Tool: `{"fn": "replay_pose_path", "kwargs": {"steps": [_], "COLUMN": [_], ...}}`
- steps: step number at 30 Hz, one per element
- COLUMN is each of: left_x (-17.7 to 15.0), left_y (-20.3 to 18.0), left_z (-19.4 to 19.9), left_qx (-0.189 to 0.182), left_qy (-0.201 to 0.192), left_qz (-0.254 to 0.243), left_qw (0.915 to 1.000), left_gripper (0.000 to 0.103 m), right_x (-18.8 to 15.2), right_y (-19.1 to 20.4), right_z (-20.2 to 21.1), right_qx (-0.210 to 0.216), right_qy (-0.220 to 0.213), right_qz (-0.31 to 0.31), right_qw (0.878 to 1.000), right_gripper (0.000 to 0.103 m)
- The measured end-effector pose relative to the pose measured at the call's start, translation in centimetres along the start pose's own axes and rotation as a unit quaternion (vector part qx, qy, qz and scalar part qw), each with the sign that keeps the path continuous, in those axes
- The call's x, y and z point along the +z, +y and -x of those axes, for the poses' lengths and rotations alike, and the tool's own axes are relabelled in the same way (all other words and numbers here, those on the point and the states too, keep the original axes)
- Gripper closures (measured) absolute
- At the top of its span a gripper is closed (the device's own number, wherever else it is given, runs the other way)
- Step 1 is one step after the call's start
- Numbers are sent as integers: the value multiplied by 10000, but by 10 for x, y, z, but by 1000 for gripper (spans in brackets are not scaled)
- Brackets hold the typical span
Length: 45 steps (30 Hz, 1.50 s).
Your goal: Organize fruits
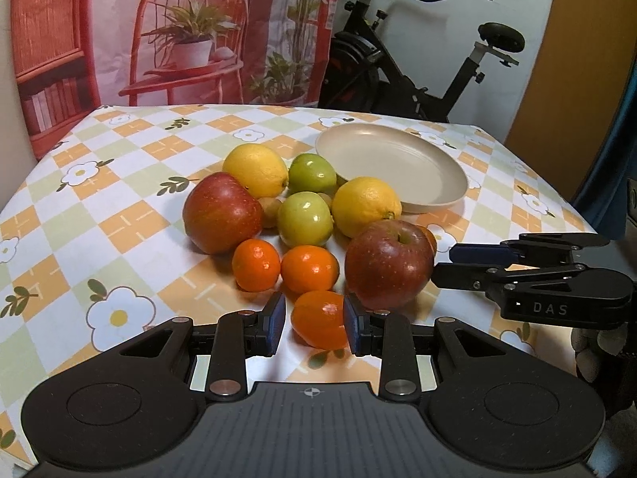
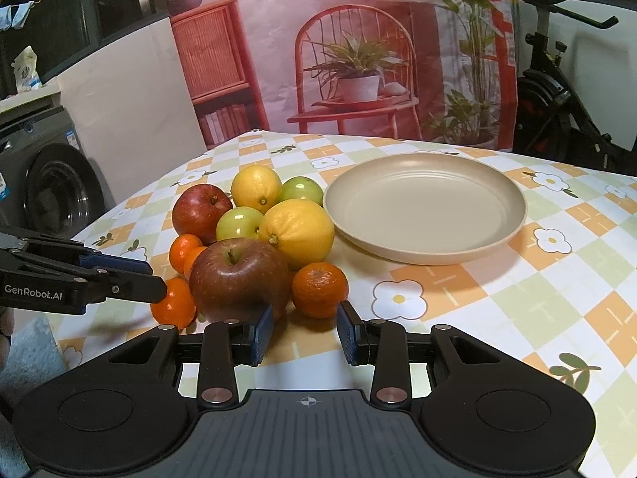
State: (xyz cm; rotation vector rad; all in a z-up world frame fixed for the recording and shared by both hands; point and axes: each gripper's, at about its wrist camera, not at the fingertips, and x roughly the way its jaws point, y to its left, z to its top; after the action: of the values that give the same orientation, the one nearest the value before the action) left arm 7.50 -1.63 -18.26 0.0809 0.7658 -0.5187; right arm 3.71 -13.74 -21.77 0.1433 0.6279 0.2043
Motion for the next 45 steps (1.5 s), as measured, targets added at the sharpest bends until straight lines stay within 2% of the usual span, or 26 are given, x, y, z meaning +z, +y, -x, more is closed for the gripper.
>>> {"fn": "replay_pose_path", "kwargs": {"steps": [6,9,19,28,34,45], "left_x": [-1,-1,0,0,0,4], "left_y": [-1,0,4,2,5,14], "left_z": [-2,-2,-2,-3,-1,1], "left_qx": [1,27,72,80,135,302], "left_qy": [39,47,-18,-21,-87,-187], "left_qz": [16,29,142,112,183,390], "left_qw": [10000,10000,9999,9999,9997,9986], "left_gripper": [67,63,63,62,62,61], "right_x": [0,0,4,10,9,14], "right_y": [0,-1,-13,-9,-5,-4], "right_z": [0,0,2,-6,-16,-34], "right_qx": [0,-13,-149,-108,-168,-53], "right_qy": [-5,-9,-101,-5,182,203], "right_qz": [-10,-13,-124,155,603,1308], "right_qw": [10000,10000,9998,9998,9979,9912], "right_gripper": [70,70,70,68,68,66]}}
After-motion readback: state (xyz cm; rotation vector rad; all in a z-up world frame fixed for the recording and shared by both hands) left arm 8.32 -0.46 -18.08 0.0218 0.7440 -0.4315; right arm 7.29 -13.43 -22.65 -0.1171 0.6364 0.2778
